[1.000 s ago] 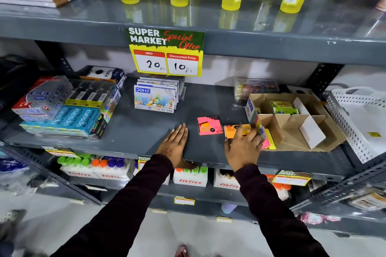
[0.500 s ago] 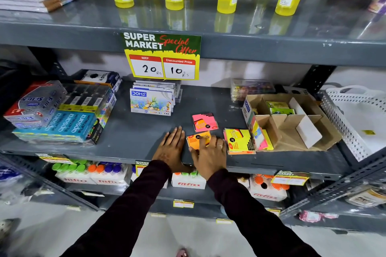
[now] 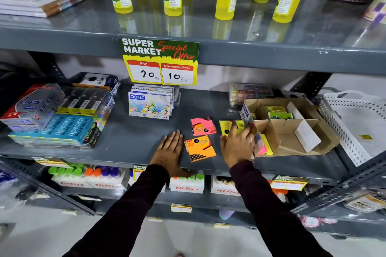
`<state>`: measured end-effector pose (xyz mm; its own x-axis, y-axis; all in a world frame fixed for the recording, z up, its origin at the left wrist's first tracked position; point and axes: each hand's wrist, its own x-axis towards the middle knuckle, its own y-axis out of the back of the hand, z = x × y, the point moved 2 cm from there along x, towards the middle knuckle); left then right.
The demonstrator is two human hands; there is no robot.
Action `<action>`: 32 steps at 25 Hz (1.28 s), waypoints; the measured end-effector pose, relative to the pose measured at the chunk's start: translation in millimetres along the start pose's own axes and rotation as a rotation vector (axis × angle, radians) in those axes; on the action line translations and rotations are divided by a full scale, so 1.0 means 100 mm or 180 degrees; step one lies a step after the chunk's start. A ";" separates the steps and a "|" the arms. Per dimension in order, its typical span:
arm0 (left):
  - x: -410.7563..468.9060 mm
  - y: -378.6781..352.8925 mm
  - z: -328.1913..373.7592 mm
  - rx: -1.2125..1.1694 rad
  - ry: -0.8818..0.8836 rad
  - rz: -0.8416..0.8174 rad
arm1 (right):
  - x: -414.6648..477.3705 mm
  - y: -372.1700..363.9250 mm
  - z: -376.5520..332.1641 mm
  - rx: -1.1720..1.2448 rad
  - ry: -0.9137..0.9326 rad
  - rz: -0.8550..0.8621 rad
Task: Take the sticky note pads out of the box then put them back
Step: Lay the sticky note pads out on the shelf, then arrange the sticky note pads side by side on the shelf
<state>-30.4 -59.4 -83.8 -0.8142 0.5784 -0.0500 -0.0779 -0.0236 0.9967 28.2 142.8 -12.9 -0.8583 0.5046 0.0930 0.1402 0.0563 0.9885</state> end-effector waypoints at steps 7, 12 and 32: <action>0.01 0.00 -0.01 0.0038 0.0009 0.0001 | 0.68 -0.14 -0.17 0.0282 0.0023 -0.0899; 0.03 -0.01 -0.01 0.0079 0.0046 0.0009 | 0.42 -0.08 0.04 0.0377 0.0054 -0.0607; 0.03 -0.02 -0.01 0.0070 0.0043 0.0003 | 0.28 0.02 -0.36 0.0584 0.0382 -0.0449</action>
<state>-33.2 -59.0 -86.4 -0.8219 0.5674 -0.0498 -0.0647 -0.0061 0.9979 -13.7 126.1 -3.8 -0.9266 0.3756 -0.0201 0.0927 0.2798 0.9556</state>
